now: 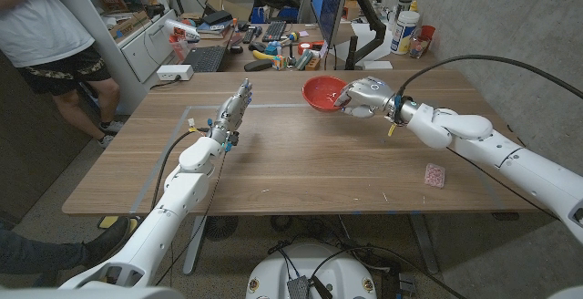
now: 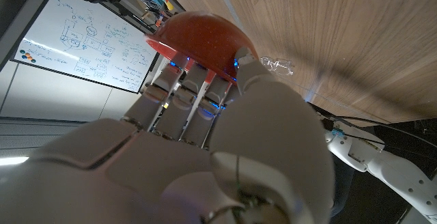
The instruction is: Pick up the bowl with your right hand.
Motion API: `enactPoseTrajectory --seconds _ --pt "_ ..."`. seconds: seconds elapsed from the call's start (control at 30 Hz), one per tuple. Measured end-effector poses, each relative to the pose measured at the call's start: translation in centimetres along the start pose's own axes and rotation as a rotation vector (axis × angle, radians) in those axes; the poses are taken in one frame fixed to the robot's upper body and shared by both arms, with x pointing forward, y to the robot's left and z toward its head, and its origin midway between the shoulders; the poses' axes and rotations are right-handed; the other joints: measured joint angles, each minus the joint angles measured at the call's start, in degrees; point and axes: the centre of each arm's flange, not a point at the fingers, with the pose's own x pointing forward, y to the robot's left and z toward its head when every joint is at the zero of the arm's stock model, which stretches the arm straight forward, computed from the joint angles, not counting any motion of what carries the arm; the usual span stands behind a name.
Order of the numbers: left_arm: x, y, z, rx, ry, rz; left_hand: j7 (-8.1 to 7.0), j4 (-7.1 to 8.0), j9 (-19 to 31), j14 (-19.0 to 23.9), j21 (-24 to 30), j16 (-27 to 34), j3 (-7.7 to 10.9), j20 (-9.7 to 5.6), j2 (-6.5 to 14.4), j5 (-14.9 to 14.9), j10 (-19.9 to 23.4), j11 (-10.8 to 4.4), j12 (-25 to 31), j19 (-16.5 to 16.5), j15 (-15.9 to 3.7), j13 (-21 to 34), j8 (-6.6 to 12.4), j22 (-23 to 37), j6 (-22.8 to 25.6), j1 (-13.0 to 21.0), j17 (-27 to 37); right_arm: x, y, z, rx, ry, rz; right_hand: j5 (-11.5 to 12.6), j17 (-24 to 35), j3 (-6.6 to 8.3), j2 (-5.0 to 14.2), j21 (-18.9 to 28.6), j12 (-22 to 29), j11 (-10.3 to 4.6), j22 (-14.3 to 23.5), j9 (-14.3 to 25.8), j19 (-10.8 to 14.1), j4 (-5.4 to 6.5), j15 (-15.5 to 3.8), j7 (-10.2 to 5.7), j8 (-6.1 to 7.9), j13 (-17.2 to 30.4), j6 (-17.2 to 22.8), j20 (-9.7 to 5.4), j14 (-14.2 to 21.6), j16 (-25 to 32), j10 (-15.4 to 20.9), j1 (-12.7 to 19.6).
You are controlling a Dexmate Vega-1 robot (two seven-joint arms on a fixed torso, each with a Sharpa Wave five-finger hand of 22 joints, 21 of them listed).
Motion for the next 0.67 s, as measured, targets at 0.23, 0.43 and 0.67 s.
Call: enactPoseTrajectory --seconds 0.23,0.43,0.67 --pt "0.11 -0.09 0.13 0.001 -0.004 -0.002 0.32 0.00 0.0 0.0 0.0 0.0 0.00 0.00 0.0 0.0 0.0 0.00 0.0 0.0 0.00 0.0 0.00 0.0 0.3 0.0 0.0 0.12 -0.41 -0.15 -0.006 0.003 -0.004 0.0 0.1 -0.39 0.16 0.0 -0.3 -0.08 0.0 0.0 0.0 0.08 -0.11 0.00 0.00 0.0 0.0 0.00 0.3 -0.4 0.5 -0.2" --pt "0.12 -0.09 0.09 0.001 -0.003 -0.002 0.01 0.00 0.0 0.0 0.0 0.0 0.00 0.00 0.0 0.0 0.0 0.00 0.0 0.0 0.00 0.0 0.00 0.0 0.6 0.0 0.0 0.17 -0.56 -0.25 -0.010 0.007 -0.006 0.0 -0.1 -0.39 0.16 0.0 -0.3 -0.08 0.0 0.0 0.0 0.07 -0.24 0.00 0.00 0.1 0.0 0.00 0.2 -0.8 0.5 -0.2" --pt "0.09 0.01 0.08 0.005 -0.001 -0.002 0.01 0.17 0.0 0.0 0.0 0.0 -0.16 0.00 0.0 0.0 0.0 0.00 0.0 0.0 0.00 0.0 0.00 0.0 0.6 0.0 0.0 0.34 -0.55 -0.17 -0.012 0.009 -0.009 -0.1 0.0 -0.47 0.30 -0.2 -0.3 -0.08 0.0 0.0 0.0 0.00 -0.23 -0.01 -0.04 0.3 0.0 0.00 0.2 -0.9 0.5 -0.3"
